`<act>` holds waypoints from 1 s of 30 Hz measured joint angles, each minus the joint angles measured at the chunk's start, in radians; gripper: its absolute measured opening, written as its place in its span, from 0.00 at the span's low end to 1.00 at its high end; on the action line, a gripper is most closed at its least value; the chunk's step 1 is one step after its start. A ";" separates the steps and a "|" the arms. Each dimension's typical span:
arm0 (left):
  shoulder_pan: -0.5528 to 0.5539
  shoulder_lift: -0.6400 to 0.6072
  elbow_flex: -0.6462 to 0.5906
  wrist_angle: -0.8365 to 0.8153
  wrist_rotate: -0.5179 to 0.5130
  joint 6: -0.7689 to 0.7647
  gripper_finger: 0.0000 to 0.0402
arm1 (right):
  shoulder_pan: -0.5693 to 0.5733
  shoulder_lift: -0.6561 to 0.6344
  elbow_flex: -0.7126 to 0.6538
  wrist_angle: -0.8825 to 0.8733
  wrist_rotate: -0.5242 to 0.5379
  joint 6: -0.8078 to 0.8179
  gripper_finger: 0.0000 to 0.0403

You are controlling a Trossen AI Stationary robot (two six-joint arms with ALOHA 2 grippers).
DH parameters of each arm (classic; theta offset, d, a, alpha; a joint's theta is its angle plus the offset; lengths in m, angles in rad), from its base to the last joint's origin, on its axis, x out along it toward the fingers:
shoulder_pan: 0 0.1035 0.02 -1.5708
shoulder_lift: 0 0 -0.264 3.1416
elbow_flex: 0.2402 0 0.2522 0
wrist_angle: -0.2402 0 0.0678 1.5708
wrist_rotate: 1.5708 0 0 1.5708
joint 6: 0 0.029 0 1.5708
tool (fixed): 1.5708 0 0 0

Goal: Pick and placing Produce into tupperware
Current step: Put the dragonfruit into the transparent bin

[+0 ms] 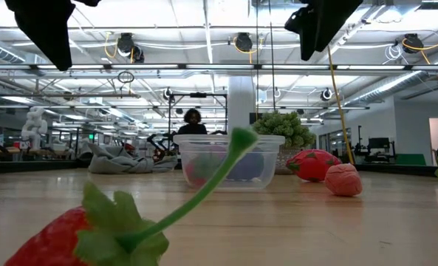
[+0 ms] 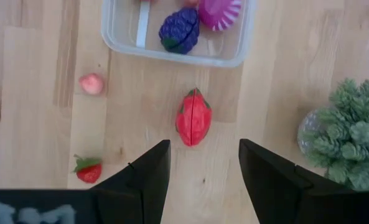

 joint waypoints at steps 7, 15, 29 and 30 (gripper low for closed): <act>0.000 0.000 0.000 0.001 0.000 0.000 0.49 | 0.000 0.000 -0.098 0.067 0.000 0.000 0.48; 0.000 0.000 0.000 0.001 0.001 -0.001 0.49 | 0.000 0.002 -0.233 0.203 0.000 -0.037 0.56; 0.000 0.000 0.000 0.001 0.001 -0.009 0.49 | 0.006 0.001 -0.338 0.392 -0.130 -0.051 0.60; 0.000 0.000 0.000 0.001 0.001 -0.010 0.49 | 0.006 0.001 -0.347 0.406 -0.130 -0.056 0.60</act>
